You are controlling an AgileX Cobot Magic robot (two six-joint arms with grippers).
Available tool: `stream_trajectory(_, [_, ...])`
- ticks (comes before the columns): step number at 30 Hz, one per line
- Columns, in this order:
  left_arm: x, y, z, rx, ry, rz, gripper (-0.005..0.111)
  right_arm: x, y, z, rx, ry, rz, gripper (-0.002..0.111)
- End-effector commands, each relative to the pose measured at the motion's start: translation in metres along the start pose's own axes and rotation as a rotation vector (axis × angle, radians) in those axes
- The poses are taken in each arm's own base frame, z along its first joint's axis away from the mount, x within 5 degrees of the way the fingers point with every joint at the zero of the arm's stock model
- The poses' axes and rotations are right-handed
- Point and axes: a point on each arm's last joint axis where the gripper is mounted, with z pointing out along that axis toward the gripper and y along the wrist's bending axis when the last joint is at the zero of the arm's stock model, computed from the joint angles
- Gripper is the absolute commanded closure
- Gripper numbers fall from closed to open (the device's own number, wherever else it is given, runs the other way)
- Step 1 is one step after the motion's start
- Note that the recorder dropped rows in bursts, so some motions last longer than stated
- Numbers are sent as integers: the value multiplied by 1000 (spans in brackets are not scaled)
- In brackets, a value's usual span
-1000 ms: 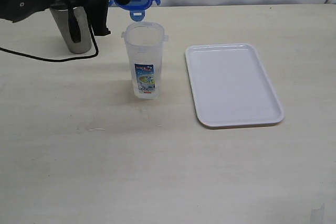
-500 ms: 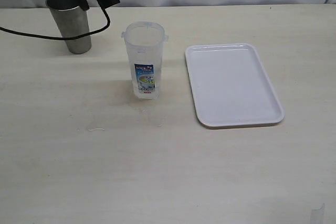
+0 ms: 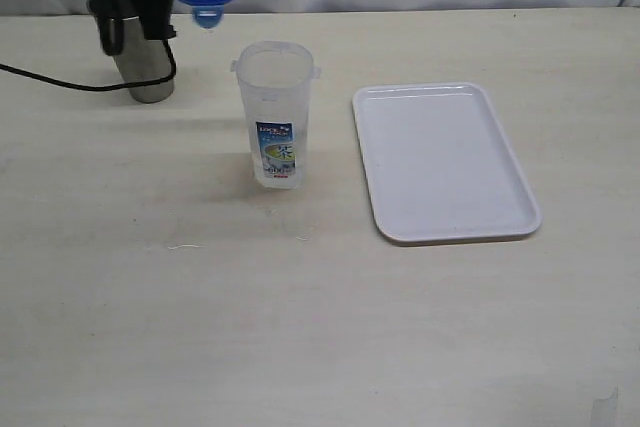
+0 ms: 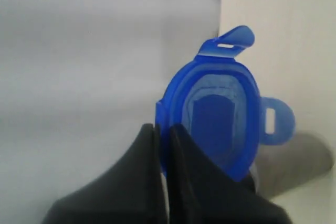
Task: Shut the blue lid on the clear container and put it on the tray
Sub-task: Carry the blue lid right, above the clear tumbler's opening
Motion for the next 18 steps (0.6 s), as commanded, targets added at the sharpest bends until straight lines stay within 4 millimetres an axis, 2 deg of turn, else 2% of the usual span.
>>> stream_trajectory(1, [16,29,-12,-360,235,-189,107,0,0,0,-2,-6,-5,104])
stream_trajectory(7, [-3,21,-15,-268,104,-211,107,0,0,0,-2,-6,-5,104])
stream_trajectory(12, [-29,-8,-20,-200,45,-83,107,0,0,0,-2,-6,-5,104])
stream_trajectory(18, [-52,-31,-28,-161,-21,-6,107,0,0,0,-2,-6,-5,104])
